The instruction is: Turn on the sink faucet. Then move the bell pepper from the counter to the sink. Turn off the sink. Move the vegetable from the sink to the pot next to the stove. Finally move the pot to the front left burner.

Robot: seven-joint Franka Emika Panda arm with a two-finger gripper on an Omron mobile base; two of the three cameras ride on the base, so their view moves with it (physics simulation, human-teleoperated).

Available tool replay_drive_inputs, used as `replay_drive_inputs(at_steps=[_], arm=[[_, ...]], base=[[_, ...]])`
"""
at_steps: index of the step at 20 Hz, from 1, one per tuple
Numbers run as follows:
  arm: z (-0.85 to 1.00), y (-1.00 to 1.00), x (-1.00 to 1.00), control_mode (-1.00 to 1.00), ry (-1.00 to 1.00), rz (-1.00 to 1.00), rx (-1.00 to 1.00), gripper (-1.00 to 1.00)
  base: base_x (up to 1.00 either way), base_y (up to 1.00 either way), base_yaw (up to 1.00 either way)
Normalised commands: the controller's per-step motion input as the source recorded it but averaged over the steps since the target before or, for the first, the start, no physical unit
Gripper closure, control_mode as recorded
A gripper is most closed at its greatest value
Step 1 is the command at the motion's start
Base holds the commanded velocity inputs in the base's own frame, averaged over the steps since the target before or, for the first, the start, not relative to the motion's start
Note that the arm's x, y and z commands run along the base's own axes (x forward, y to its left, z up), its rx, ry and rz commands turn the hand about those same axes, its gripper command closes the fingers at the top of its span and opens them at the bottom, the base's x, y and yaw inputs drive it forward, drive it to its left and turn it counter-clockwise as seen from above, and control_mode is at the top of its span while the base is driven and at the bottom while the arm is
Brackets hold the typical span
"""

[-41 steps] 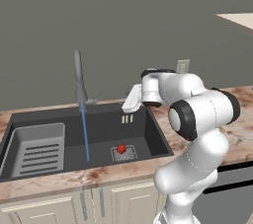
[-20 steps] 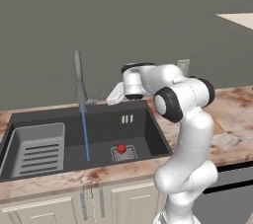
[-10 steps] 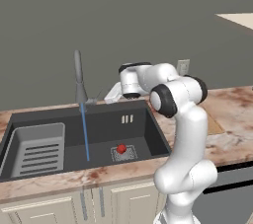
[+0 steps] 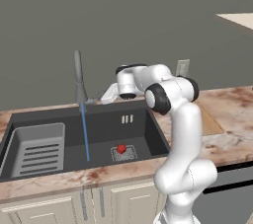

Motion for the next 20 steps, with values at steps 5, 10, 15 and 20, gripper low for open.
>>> replay_drive_inputs(at_steps=[5,10,15,20], arm=[[-0.11,0.22,0.28,-1.00,0.00,0.06,0.03,-1.00],[-0.10,0.19,0.27,-1.00,0.00,0.06,0.02,-1.00],[-0.12,0.15,0.26,-1.00,0.00,0.06,0.02,-1.00],[-0.07,0.17,0.18,-1.00,0.00,0.06,0.01,-1.00]], base=[[0.00,0.00,0.00],[0.00,0.00,0.00],[0.00,0.00,0.00],[0.00,0.00,0.00]])
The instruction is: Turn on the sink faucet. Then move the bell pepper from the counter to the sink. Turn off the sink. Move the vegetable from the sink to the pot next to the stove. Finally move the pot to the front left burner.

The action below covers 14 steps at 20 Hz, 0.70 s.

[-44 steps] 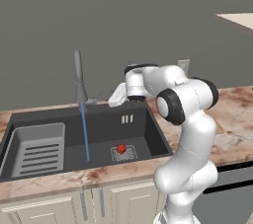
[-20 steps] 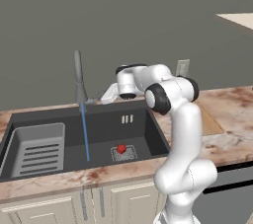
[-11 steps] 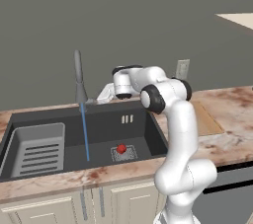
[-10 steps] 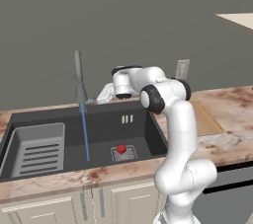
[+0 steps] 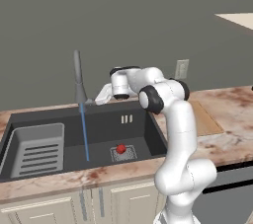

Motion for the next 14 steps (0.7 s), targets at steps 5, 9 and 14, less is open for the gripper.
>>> replay_drive_inputs(at_steps=[5,9,14], arm=[[0.01,0.30,0.04,-1.00,0.00,0.08,0.00,-1.00],[0.09,0.48,0.08,-1.00,0.03,0.11,0.00,-1.00],[0.14,0.57,0.06,-1.00,0.05,0.13,0.00,-1.00]], base=[[0.00,0.00,0.00],[0.00,0.00,0.00],[0.00,0.00,0.00]])
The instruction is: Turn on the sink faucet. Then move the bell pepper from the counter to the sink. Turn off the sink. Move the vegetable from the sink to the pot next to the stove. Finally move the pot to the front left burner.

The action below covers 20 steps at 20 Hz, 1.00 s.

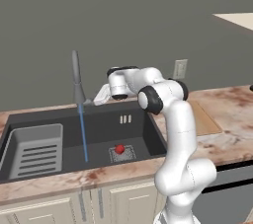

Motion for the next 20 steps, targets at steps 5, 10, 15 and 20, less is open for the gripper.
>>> replay_drive_inputs(at_steps=[5,10,15,20], arm=[[0.11,0.63,0.00,-1.00,0.02,0.12,0.00,-1.00],[0.04,0.68,0.00,-1.00,0.00,0.15,0.00,-1.00],[0.00,0.66,0.00,-1.00,0.00,0.22,0.00,-1.00],[0.00,0.67,0.00,-1.00,0.00,0.27,0.00,-1.00]], base=[[0.00,0.00,0.00],[0.00,0.00,0.00],[0.00,0.00,0.00],[0.00,0.00,0.00]])
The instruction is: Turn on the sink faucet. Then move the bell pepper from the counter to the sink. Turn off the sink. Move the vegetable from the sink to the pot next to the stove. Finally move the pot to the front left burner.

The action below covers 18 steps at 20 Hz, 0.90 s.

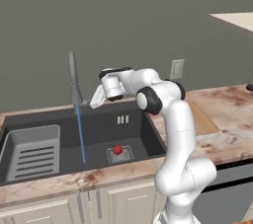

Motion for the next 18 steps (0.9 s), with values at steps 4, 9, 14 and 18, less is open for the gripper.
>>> replay_drive_inputs(at_steps=[4,9,14,18], arm=[[0.00,0.57,0.00,-1.00,0.00,0.26,0.00,-1.00],[0.00,0.49,0.00,-1.00,0.00,0.23,0.00,-1.00],[0.00,0.46,0.00,-1.00,0.00,0.22,0.00,-1.00],[0.03,0.40,0.00,-1.00,0.00,0.18,0.00,-1.00]], base=[[0.00,0.00,0.00],[0.00,0.00,0.00],[0.00,0.00,0.00],[0.00,0.00,0.00]])
